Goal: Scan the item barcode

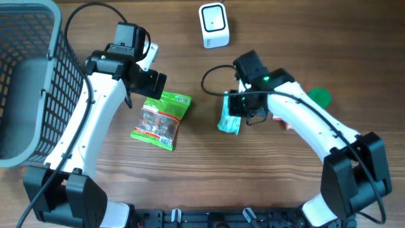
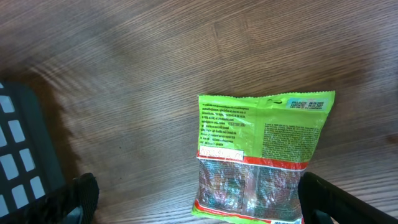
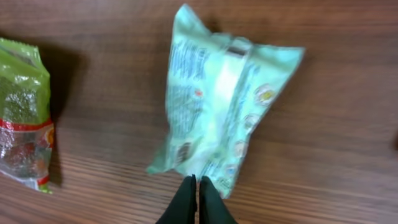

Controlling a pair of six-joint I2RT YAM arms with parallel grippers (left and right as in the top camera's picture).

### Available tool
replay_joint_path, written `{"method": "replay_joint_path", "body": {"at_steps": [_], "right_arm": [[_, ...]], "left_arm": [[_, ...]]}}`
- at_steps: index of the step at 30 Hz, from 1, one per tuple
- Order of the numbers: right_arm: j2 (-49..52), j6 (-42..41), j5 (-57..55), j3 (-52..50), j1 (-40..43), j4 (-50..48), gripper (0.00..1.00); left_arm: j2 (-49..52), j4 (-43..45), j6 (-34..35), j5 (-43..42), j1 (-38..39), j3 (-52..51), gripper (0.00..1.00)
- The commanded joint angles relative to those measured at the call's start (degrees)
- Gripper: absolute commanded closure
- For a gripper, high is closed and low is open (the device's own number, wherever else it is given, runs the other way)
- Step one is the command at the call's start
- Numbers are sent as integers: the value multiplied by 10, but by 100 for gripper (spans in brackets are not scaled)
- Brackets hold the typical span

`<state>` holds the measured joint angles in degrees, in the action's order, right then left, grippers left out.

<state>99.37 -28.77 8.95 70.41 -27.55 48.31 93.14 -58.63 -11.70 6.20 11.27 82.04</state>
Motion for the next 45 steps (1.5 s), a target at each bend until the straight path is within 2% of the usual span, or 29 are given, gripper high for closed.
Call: {"method": "replay_joint_path", "body": {"at_steps": [1, 6, 14, 25, 28, 34, 40, 45], "right_arm": [[-5, -87, -41, -33, -37, -27, 95], [8, -130, -136, -48, -77, -47, 96], [53, -149, -139, -53, -87, -55, 96], [81, -129, -139, -53, -87, -56, 95], [81, -130, -139, -53, -87, -57, 89], [81, -132, -132, -53, -87, -56, 65], [81, -107, -119, -53, -87, -56, 62], [81, -102, -119, -53, -87, -55, 49]], "left_arm": [[-2, 2, -5, 5, 1, 6, 0], [-2, 2, -5, 5, 1, 6, 0], [-2, 2, -5, 5, 1, 6, 0], [-2, 2, -5, 5, 1, 6, 0], [-2, 2, -5, 5, 1, 6, 0], [-2, 2, -5, 5, 1, 6, 0], [-2, 2, -5, 5, 1, 6, 0], [-2, 2, -5, 5, 1, 6, 0]]}}
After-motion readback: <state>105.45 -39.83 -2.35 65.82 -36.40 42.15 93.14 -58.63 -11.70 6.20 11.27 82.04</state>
